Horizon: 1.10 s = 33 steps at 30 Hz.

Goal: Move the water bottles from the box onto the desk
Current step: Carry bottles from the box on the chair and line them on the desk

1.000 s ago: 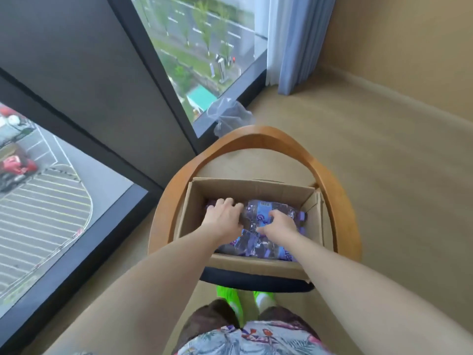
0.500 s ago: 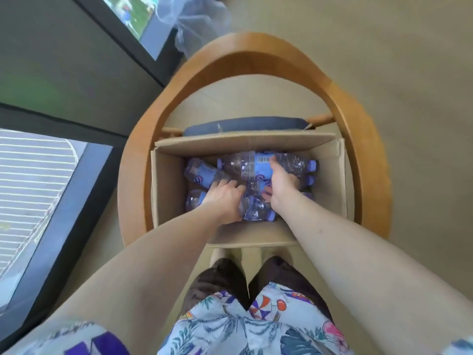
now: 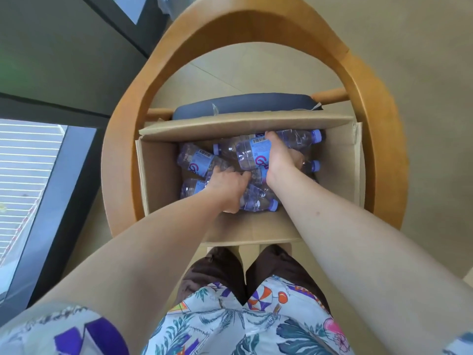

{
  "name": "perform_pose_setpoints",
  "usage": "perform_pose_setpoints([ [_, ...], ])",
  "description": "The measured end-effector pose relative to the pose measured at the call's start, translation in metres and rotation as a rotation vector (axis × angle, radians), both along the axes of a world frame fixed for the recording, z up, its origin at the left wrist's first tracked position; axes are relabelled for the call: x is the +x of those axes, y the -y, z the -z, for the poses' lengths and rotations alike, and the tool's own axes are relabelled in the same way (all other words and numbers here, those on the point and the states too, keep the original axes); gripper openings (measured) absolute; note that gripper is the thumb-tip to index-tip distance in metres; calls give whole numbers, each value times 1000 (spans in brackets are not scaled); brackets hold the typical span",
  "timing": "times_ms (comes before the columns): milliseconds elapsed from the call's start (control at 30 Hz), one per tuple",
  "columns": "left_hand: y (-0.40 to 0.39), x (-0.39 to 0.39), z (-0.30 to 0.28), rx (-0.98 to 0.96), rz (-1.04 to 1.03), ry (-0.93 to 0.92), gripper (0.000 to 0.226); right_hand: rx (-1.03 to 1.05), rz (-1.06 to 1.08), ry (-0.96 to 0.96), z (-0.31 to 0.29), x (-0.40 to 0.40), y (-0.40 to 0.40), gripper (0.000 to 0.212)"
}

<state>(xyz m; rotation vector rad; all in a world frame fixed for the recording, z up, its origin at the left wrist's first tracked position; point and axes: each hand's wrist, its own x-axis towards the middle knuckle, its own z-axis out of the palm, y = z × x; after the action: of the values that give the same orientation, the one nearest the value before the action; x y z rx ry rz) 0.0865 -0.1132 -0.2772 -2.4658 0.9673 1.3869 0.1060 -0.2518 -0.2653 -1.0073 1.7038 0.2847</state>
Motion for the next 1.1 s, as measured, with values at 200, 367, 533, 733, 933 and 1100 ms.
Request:
perform_pose_setpoints([
  [200, -5, -8, -7, 143, -140, -88, 81, 6, 91, 122, -16, -6, 0, 68],
  [367, -25, -13, -21, 242, -351, -84, 83, -69, 47, 156, -28, -21, 4, 76],
  [533, -36, -10, -51, 370, -375, -72, 88, -110, -139, 177, -41, -48, 11, 67],
  [733, -39, -11, -99, 299, -473, 36, 77, -106, -378, 221, -66, -63, 16, 64],
  [933, -51, -11, -147, 134, -659, 126, 68, -94, -638, 340, -113, -52, 4, 71],
  [1100, -76, -9, -192, -13, -897, 222, 78, -44, -705, 462, -162, -41, -14, 76],
])
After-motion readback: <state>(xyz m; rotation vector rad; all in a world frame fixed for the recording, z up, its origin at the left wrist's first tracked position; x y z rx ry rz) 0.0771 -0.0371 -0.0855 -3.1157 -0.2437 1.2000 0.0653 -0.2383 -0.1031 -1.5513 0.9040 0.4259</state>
